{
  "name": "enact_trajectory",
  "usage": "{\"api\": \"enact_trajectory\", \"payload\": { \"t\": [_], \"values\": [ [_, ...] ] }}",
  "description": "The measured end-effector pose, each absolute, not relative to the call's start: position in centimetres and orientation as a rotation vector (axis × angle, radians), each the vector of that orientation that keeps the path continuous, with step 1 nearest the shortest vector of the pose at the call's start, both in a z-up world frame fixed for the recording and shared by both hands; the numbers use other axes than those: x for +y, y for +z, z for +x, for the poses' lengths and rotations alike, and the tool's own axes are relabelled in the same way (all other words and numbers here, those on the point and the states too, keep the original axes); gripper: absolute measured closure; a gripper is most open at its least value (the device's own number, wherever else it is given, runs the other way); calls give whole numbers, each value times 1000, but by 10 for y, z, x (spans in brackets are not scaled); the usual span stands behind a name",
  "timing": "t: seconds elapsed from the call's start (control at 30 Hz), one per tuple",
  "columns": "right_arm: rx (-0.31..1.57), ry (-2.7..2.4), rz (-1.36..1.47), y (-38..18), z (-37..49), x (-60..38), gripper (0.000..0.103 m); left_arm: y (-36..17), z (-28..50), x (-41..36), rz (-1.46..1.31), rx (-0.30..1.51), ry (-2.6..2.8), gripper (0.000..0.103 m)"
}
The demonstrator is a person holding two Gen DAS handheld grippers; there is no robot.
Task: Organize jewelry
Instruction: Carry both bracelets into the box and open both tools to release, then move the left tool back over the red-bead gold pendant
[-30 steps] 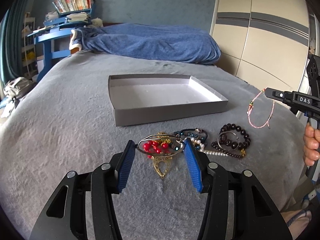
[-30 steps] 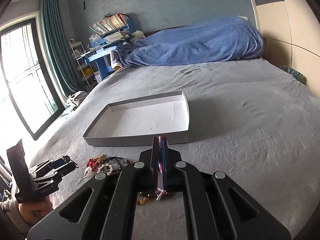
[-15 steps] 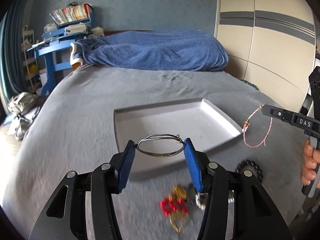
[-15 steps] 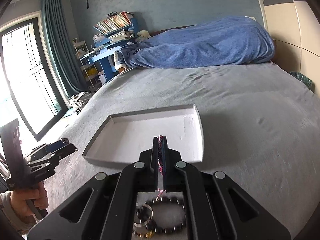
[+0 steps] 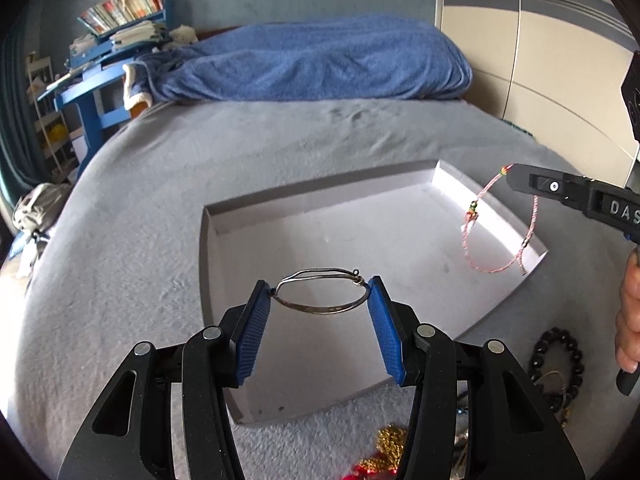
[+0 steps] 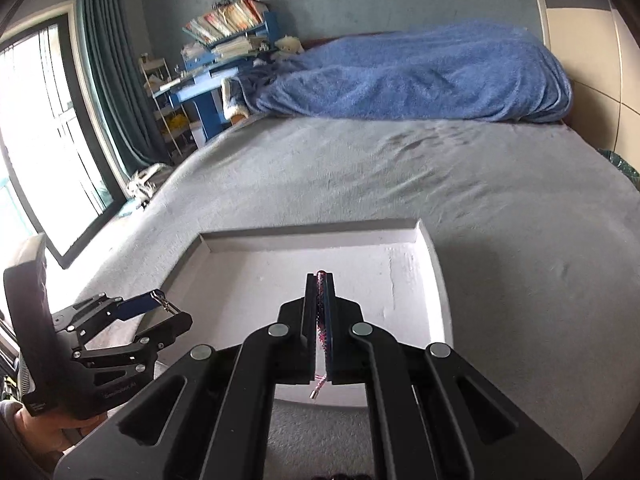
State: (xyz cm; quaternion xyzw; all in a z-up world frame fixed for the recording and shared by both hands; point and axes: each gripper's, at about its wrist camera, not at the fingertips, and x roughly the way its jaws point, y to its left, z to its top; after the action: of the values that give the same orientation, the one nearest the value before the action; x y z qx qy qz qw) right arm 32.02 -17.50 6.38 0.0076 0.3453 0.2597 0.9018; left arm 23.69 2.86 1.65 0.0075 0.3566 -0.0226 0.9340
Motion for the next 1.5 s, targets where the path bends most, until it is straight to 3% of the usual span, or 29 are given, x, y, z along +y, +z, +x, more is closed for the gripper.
{"api": "enact_trajectory", "payload": {
  "t": [0.3, 0.4, 0.43, 0.5, 0.6, 0.67, 0.9, 1.2, 1.5],
  "values": [
    [835, 480, -52, 29, 336, -171, 100, -6, 247, 22, 36, 818, -47, 51],
    [845, 467, -61, 26, 332, -174, 98, -4, 243, 20, 43, 802, -53, 42],
    [839, 467, -60, 27, 330, -176, 92, -2, 241, 19, 49, 795, -55, 35],
    [829, 464, -58, 29, 326, -179, 70, 2, 236, 16, 65, 772, -61, 26],
    [804, 470, -37, 33, 314, -187, 56, 10, 226, 15, 56, 740, -64, 22],
    [786, 472, -40, 35, 304, -191, 51, 13, 219, 16, 42, 721, -54, 16],
    [693, 458, -23, 49, 265, -210, 32, 28, 185, 19, -18, 655, -39, 12],
    [637, 428, 22, 57, 222, -239, 21, 30, 138, 22, -74, 637, -42, 10],
    [647, 413, 33, 43, 180, -250, 20, 13, 98, 2, -3, 664, -91, 10]
  ]
}}
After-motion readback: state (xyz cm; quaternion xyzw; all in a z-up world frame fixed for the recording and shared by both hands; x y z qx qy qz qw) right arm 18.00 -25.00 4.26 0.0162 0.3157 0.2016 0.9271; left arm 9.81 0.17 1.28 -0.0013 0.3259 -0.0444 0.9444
